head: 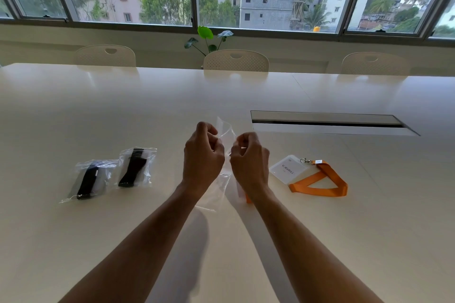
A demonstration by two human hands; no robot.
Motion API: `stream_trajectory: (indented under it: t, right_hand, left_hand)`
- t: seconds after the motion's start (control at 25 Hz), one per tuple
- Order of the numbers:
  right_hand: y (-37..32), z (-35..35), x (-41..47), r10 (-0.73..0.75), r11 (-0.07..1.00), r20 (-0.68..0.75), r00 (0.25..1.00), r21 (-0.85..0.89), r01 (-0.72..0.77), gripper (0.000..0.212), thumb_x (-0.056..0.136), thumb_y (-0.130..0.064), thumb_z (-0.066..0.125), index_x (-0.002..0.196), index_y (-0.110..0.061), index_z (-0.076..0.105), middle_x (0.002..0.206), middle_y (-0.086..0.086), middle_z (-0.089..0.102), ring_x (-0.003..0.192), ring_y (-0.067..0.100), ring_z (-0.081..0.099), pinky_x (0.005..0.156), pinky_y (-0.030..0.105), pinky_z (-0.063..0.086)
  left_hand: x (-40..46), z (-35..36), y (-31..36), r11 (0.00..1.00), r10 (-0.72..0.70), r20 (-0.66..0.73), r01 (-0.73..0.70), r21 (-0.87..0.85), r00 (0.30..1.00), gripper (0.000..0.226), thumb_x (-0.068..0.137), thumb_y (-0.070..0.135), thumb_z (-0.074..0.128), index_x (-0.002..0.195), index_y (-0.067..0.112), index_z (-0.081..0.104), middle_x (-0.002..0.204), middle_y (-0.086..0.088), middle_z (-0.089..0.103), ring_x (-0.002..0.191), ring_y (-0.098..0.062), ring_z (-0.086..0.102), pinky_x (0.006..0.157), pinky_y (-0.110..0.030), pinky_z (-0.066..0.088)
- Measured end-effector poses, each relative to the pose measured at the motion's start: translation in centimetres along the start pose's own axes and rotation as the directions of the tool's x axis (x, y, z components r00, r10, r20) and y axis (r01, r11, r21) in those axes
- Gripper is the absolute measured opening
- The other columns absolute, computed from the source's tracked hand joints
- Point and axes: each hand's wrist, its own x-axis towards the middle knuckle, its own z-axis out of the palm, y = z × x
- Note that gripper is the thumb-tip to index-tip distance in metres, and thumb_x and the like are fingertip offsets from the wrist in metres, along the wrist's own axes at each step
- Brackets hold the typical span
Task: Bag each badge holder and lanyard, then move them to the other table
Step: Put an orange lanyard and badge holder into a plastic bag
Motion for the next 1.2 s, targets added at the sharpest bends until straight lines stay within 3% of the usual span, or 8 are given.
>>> stream_trajectory:
  t: [0.12, 0.32, 0.44, 0.56, 0.68, 1.0, 1.12, 1.2]
  right_hand:
    - [-0.2, -0.1, -0.4, -0.135, 0.99, 0.04, 0.99, 0.04, 0.134, 0.02, 0.091, -0.006, 0.062, 0.104, -0.007, 0.047, 0.085, 0.003, 0.066, 0.064, 0.015, 0.067, 0.056, 0.009, 0.051]
    - [0.2, -0.7, -0.6, -0.37, 0.914, 0.135, 0.919, -0.127, 0.386, 0.006, 0.092, 0.0, 0.059, 0.096, -0.002, 0.061, 0.084, 0.013, 0.069, 0.065, 0.025, 0.067, 0.059, 0.039, 0.059]
    - [0.2, -0.9, -0.6, -0.294, 0.923, 0.181, 0.938, -0.203, 0.328, 0.021, 0.092, -0.007, 0.062, 0.111, -0.013, 0.068, 0.107, 0.008, 0.072, 0.079, 0.022, 0.071, 0.076, 0.036, 0.06]
    - [0.3, -0.9, -0.5, -0.188, 0.959, 0.226, 0.956, -0.167, 0.228, 0.039, 0.09, -0.014, 0.067, 0.128, -0.016, 0.061, 0.12, 0.006, 0.07, 0.085, 0.019, 0.072, 0.088, 0.032, 0.056]
    - [0.6, -1.1, -0.4, -0.135, 0.974, 0.268, 0.954, -0.141, 0.177, 0.051, 0.086, -0.013, 0.072, 0.134, -0.015, 0.055, 0.122, 0.006, 0.068, 0.08, 0.017, 0.072, 0.089, 0.033, 0.056]
    - [1.1, -1.6, -0.5, -0.206, 0.945, 0.322, 0.924, -0.18, 0.274, 0.071, 0.074, -0.011, 0.078, 0.138, -0.018, 0.046, 0.123, 0.009, 0.065, 0.081, 0.023, 0.069, 0.084, 0.028, 0.05]
    - [1.5, -2.1, -0.3, -0.227, 0.942, 0.322, 0.919, -0.165, 0.291, 0.072, 0.074, -0.012, 0.08, 0.137, -0.015, 0.046, 0.12, 0.01, 0.064, 0.074, 0.016, 0.062, 0.08, 0.032, 0.056]
    - [1.8, -2.5, 0.1, -0.236, 0.944, 0.347, 0.908, -0.14, 0.298, 0.071, 0.074, -0.014, 0.081, 0.136, -0.016, 0.046, 0.12, 0.009, 0.064, 0.066, 0.007, 0.06, 0.074, 0.026, 0.057]
  left_hand:
    - [0.1, -0.2, 0.2, 0.999, -0.027, 0.021, 0.027, -0.036, 0.999, 0.021, 0.087, 0.012, 0.068, 0.101, 0.011, 0.053, 0.085, 0.004, 0.06, 0.068, -0.005, 0.057, 0.059, 0.0, 0.042]
    - [0.0, -0.7, 0.0, 1.0, 0.0, 0.055, 0.002, -0.03, 0.998, 0.02, 0.087, 0.015, 0.069, 0.1, 0.011, 0.055, 0.086, 0.002, 0.064, 0.071, -0.009, 0.061, 0.059, 0.002, 0.04]
    - [-0.1, -0.7, -0.2, 0.999, 0.032, 0.095, -0.03, -0.023, 0.995, 0.02, 0.087, 0.015, 0.069, 0.102, 0.01, 0.056, 0.087, -0.002, 0.067, 0.073, -0.011, 0.063, 0.061, 0.001, 0.041]
    - [-0.3, -0.8, -0.4, 0.999, 0.026, 0.15, -0.023, -0.026, 0.988, 0.021, 0.088, 0.014, 0.068, 0.104, 0.012, 0.055, 0.089, -0.002, 0.067, 0.074, -0.009, 0.063, 0.06, -0.001, 0.044]
    - [-0.5, -0.8, -0.5, 0.999, -0.003, 0.172, 0.009, -0.035, 0.985, 0.021, 0.088, 0.013, 0.067, 0.105, 0.014, 0.055, 0.088, -0.001, 0.067, 0.073, -0.009, 0.064, 0.062, -0.004, 0.046]
    - [0.0, -1.4, -0.3, 0.998, 0.054, 0.202, -0.048, -0.034, 0.978, 0.027, 0.084, 0.015, 0.071, 0.105, 0.015, 0.055, 0.087, 0.002, 0.065, 0.07, 0.0, 0.06, 0.063, -0.002, 0.047]
    - [0.6, -2.5, -1.4, 0.975, 0.201, 0.395, -0.221, 0.006, 0.896, 0.055, 0.078, 0.023, 0.076, 0.126, 0.02, 0.048, 0.124, 0.0, 0.054, 0.107, -0.008, 0.054, 0.093, -0.024, 0.049]
    - [1.3, -3.3, -2.5, 0.934, 0.223, 0.586, -0.344, 0.102, 0.779, 0.09, 0.072, 0.032, 0.079, 0.145, 0.023, 0.027, 0.152, 0.0, 0.028, 0.139, -0.017, 0.025, 0.113, -0.035, 0.027]
